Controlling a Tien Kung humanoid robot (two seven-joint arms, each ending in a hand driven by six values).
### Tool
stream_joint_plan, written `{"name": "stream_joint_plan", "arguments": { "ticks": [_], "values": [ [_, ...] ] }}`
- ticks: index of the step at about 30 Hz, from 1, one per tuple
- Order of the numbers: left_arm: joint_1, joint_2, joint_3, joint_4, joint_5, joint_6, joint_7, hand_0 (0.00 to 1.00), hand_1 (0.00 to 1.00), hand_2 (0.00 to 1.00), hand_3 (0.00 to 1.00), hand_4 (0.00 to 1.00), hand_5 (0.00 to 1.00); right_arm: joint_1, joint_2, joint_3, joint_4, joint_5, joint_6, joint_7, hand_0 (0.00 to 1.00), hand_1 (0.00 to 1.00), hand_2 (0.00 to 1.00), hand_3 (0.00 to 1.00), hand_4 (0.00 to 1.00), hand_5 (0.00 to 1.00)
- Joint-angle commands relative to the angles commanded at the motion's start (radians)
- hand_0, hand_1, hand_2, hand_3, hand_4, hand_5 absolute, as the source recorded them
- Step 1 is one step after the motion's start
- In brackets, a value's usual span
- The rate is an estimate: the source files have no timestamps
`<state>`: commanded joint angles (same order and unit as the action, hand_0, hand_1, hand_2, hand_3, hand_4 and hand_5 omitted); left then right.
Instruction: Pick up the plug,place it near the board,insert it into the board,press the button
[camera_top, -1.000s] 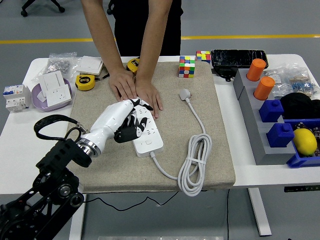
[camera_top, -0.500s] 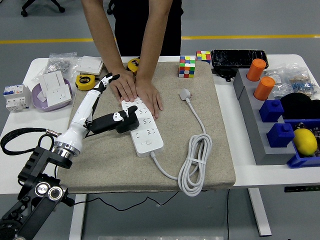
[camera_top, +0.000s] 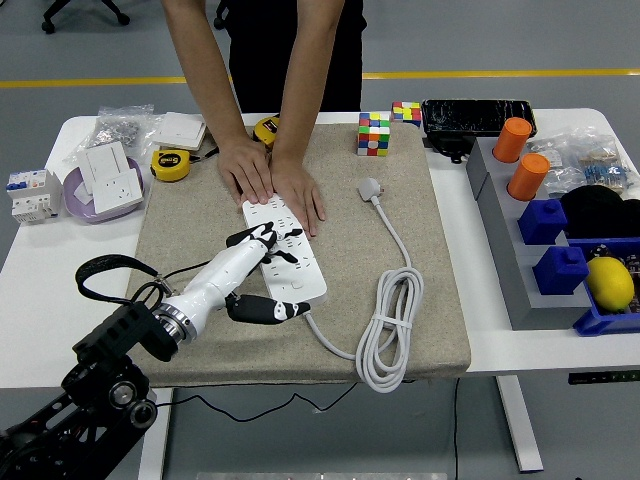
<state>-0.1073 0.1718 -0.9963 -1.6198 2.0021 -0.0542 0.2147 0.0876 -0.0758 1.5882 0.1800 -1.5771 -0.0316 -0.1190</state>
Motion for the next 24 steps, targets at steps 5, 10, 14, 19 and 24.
{"name": "stream_joint_plan", "arguments": {
  "ticks": [5,10,14,19,24],
  "values": [
    [-0.012,0.001,0.028,0.017,0.054,-0.042,0.046,0.170,0.039,0.153,0.783,0.597,0.002,-0.001,-0.002,0.003,0.000,-0.003,0.000,-0.001,0.868,0.734,0.727,0.766,0.998,0.924],
    [-0.021,-0.007,0.044,0.040,0.107,-0.056,0.073,0.158,0.035,0.154,0.779,0.610,0.002,-0.001,-0.002,0.003,0.000,-0.004,0.001,-0.001,0.865,0.734,0.727,0.767,0.998,0.923],
    [-0.030,-0.010,0.057,0.052,0.125,-0.053,0.077,0.148,0.034,0.155,0.779,0.597,0.002,0.000,-0.001,0.002,0.000,-0.003,0.001,0.000,0.866,0.733,0.727,0.767,0.998,0.921],
    [-0.034,-0.014,0.061,0.062,0.143,-0.048,0.077,0.152,0.034,0.156,0.774,0.588,0.002,-0.001,-0.002,0.004,0.000,-0.006,0.001,-0.001,0.867,0.733,0.727,0.766,0.998,0.921],
    [-0.034,-0.013,0.061,0.067,0.154,-0.053,0.082,0.152,0.034,0.156,0.774,0.588,0.002,-0.001,-0.002,0.004,0.000,-0.007,0.002,-0.001,0.867,0.733,0.727,0.766,0.998,0.921]
  ]
}}
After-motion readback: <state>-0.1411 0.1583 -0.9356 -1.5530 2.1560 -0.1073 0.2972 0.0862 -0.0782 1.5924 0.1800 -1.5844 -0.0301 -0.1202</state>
